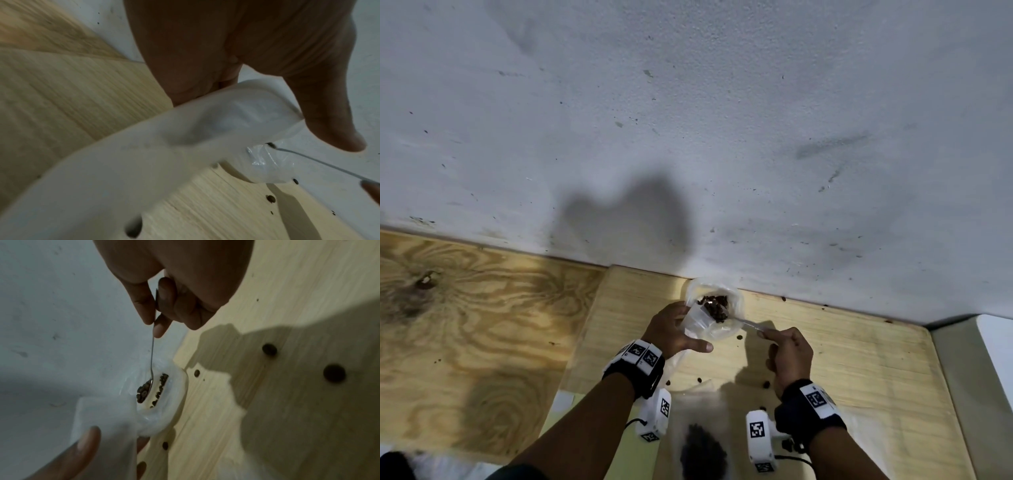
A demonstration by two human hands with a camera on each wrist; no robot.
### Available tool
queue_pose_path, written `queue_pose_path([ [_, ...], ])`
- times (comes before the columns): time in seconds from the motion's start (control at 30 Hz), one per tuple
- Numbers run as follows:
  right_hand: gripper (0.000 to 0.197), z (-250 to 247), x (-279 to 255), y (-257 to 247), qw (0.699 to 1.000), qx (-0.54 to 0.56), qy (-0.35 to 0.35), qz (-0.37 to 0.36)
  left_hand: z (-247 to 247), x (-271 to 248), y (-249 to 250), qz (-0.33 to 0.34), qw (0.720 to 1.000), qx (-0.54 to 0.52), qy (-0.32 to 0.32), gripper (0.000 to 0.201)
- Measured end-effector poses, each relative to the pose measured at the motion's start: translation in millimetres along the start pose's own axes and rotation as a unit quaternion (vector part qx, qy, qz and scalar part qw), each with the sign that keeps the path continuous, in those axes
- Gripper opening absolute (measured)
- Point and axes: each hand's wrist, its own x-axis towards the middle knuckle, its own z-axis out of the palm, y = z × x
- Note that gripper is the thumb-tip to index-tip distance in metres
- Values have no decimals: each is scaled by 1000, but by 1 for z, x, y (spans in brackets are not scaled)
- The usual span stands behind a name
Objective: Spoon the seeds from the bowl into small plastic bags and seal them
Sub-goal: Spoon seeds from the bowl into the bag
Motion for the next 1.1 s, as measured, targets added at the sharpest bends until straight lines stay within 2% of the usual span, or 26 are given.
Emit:
queue_pose_path([
  [0.13, 48, -14, -13, -20, 999, 33, -13, -31, 3, -3, -1, -3, 1000, -3, -5, 119],
  [0.23, 48, -20, -22, -34, 997, 43, -29, -59, 6, -5, -1, 3, 1000, 4, -1, 107],
  [0.3, 41, -20, -27, -40, 995, 34, -44, -85, 8, -7, 1, 7, 1000, 0, -1, 100],
  [0.37, 31, -17, -31, -43, 991, 6, -66, -114, 11, -7, 1, 12, 1000, -6, 1, 98],
  [0.43, 34, -12, -35, -44, 983, -44, -88, -156, 13, -7, 3, 8, 1000, -10, -5, 92],
  [0.53, 36, -6, -39, -43, 958, -134, -108, -231, 13, -9, 5, 12, 1000, -9, -8, 65],
  [0.63, 34, -8, -33, -41, 951, -148, -90, -255, 11, -6, 4, 6, 1000, -9, -3, 71],
  [0.73, 31, -12, -22, -41, 956, -124, -19, -266, 8, -3, 2, -12, 1000, -18, -3, 70],
  [0.83, 30, -5, -19, -38, 945, -178, -15, -275, 7, 0, 1, -13, 1000, -14, -10, 102],
  [0.87, 30, -3, -17, -36, 938, -205, -24, -278, 6, 1, -1, -12, 1000, -12, -14, 104],
  [0.97, 32, -4, -11, -31, 910, -278, -26, -305, 2, 3, -4, -4, 1000, -13, -14, 85],
  [1.1, 31, -5, -10, -29, 898, -308, -54, -311, -3, 3, -6, 1, 999, -30, -21, 90],
])
